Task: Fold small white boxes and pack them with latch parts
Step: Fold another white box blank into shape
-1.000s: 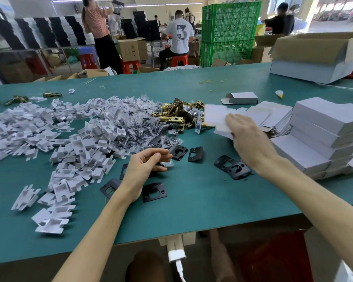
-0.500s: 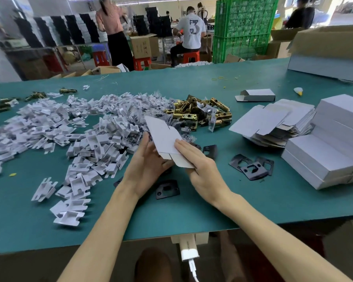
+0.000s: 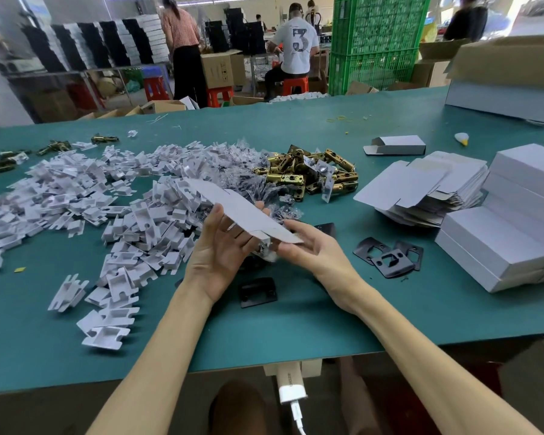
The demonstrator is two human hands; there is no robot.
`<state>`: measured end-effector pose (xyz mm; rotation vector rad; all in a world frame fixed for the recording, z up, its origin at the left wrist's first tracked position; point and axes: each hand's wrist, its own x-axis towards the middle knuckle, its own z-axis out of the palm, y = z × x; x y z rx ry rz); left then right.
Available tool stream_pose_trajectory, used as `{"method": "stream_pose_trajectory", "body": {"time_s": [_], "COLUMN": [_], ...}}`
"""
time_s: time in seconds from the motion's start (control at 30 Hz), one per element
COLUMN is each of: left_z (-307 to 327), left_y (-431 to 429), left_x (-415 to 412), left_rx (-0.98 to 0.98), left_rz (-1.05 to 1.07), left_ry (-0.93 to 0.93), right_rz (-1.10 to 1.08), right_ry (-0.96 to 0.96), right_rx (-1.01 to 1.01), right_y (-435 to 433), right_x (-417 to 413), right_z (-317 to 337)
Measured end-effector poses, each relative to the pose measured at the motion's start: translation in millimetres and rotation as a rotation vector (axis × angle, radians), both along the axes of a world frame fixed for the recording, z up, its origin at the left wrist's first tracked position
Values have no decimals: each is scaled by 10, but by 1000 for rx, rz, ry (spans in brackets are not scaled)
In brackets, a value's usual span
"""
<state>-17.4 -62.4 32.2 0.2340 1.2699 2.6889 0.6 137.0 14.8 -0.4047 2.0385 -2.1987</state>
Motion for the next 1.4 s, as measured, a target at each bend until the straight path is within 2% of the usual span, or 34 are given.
{"method": "stream_pose_trajectory", "body": {"time_s": [0.07, 0.13, 0.27, 0.47, 0.87, 1.03, 1.4], "left_z": [4, 0, -48, -74, -32, -19, -6], "left_y": [8, 10, -7, 19, 63, 84, 69], "left_x": [11, 4, -36, 4, 54, 91, 87], "left_rx": [-6, -33, -100, -311, -329, -416, -366], "left_rz": [-1, 0, -30, -152, -181, -260, -222], "left_ry": [-7, 9, 69, 148, 183, 249, 229], "right_rz": [62, 119, 90, 28, 23, 27, 36], "right_ry": [-44, -68, -122, -190, -221, -228, -214], "right_rx": [-128, -174, -187, -202, -301, -333, -317], "right_y": [44, 76, 91, 104, 121, 138, 138], "right_x": [-8, -5, -18, -38, -61, -91, -86], "right_z": [-5, 10, 28, 4, -14, -30, -29]}}
